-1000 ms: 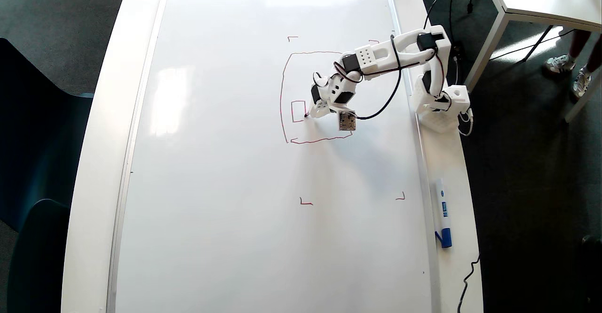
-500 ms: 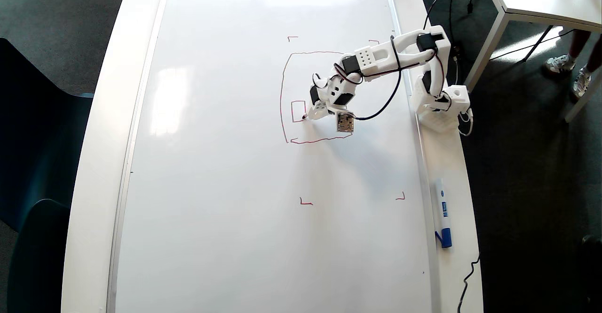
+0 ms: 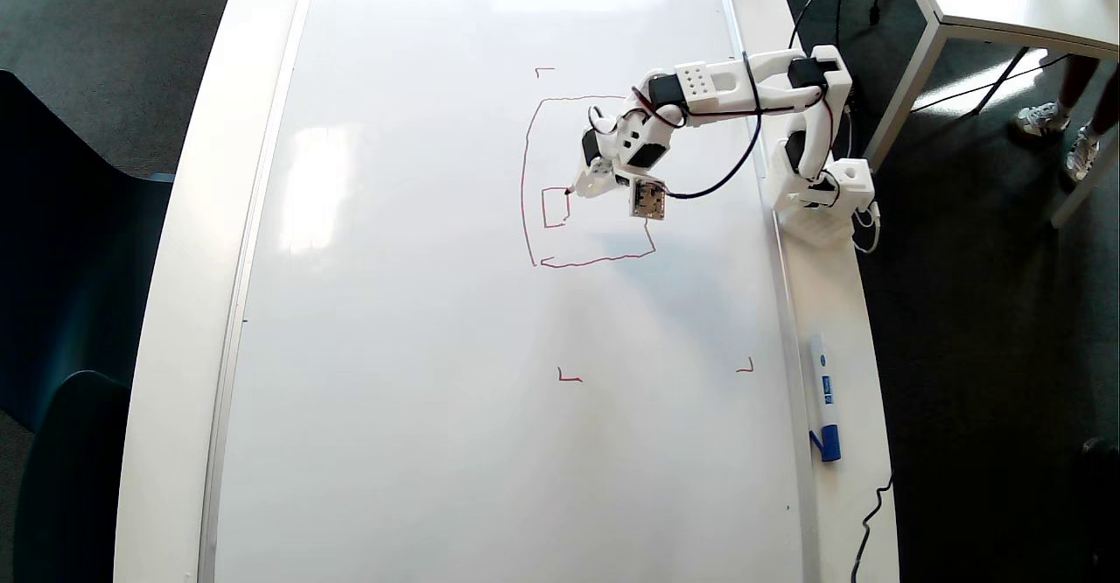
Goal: Draw on a whiteboard a robot head using a pen attached to the gripper
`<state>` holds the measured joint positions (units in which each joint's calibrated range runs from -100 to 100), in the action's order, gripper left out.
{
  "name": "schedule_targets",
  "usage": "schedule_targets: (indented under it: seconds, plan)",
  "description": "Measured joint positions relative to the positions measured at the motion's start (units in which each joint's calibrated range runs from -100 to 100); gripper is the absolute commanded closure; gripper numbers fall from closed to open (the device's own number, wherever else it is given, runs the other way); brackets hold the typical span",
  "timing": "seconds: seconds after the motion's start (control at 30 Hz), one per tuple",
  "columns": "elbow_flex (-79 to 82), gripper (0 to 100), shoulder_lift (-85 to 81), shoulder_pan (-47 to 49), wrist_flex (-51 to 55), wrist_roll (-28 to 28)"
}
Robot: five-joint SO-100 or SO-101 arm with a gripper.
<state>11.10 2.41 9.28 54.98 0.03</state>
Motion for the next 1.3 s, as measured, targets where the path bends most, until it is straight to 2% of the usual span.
schedule_targets:
  seconds: [0.2, 0.5, 0.77, 1.3]
  plan:
    - [0.0, 99, -1.7, -6.4, 2.8, -3.9]
    - [5.2, 99, -1.9, -15.2, 2.4, -5.3]
    - [9.4, 99, -1.3, -15.4, -7.0, -5.3]
    - [0.5, 99, 10.6, -13.3, -9.5, -3.6]
